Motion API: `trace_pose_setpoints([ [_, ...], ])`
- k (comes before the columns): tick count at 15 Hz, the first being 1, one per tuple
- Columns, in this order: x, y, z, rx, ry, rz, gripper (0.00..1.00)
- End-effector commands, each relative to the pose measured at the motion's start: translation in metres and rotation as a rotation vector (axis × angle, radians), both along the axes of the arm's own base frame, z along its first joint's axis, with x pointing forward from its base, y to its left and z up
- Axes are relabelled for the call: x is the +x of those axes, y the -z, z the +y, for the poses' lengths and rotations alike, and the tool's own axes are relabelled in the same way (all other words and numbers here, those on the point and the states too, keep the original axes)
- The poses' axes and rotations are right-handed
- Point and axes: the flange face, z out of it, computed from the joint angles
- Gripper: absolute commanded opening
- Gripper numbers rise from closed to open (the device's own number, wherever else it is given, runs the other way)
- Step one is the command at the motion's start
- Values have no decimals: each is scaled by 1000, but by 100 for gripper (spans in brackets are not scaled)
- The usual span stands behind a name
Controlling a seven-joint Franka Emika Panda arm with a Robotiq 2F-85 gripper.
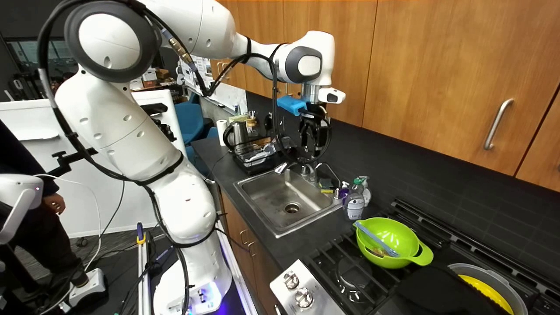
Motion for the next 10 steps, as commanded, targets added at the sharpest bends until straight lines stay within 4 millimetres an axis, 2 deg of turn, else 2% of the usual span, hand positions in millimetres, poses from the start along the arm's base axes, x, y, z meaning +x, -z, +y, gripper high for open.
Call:
trace_pose_setpoints([
  [1,0,0,0,0,-1,1,100],
  [3,0,0,0,0,-1,1,100],
  [6,2,9,7,14,2,-143,100],
  [10,-1,35,-5,132,174,-276,100],
])
